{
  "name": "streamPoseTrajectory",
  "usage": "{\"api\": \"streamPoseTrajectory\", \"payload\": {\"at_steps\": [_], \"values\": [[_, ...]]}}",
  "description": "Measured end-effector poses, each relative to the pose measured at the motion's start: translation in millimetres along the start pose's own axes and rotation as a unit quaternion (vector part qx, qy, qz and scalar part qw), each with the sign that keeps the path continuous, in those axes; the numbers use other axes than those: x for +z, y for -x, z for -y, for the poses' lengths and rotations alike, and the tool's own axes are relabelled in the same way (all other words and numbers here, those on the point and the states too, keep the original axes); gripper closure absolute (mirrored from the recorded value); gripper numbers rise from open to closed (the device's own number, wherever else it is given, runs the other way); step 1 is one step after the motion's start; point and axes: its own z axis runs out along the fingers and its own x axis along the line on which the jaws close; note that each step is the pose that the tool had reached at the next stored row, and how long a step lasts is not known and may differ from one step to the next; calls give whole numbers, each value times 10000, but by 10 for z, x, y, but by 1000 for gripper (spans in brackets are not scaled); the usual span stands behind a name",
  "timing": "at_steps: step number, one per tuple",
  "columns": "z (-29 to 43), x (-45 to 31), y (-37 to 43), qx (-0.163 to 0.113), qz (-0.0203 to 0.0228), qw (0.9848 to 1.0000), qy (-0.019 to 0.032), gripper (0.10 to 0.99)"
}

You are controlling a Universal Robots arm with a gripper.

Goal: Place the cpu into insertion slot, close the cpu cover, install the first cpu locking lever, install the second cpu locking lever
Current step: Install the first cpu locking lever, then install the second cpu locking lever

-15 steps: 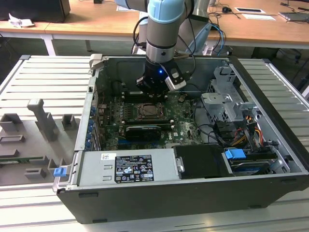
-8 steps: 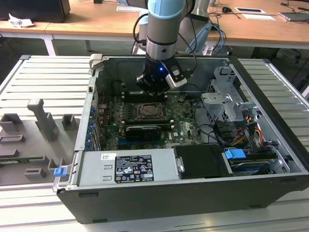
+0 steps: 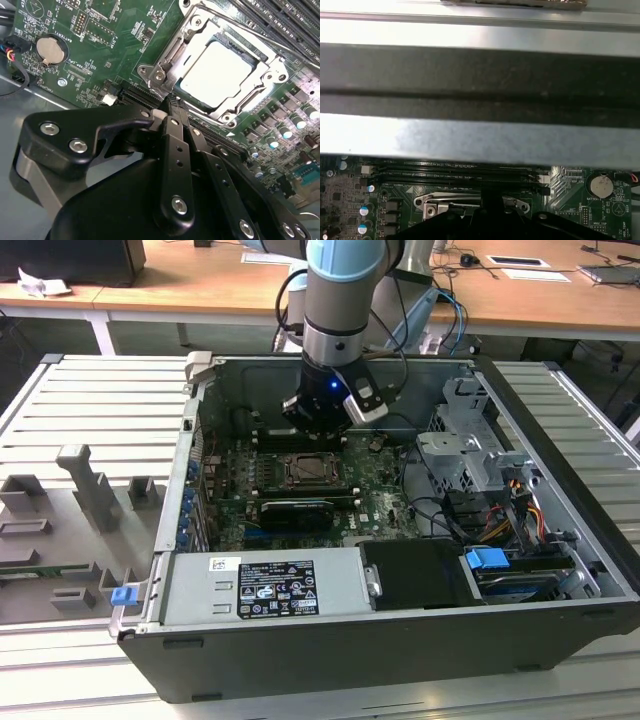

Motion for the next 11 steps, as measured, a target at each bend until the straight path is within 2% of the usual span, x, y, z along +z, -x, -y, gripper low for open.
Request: {"api": "streamPoseTrajectory", "payload": {"at_steps": [11], "values": [[51,-5,-2,0,0,10000,0,980]]}}
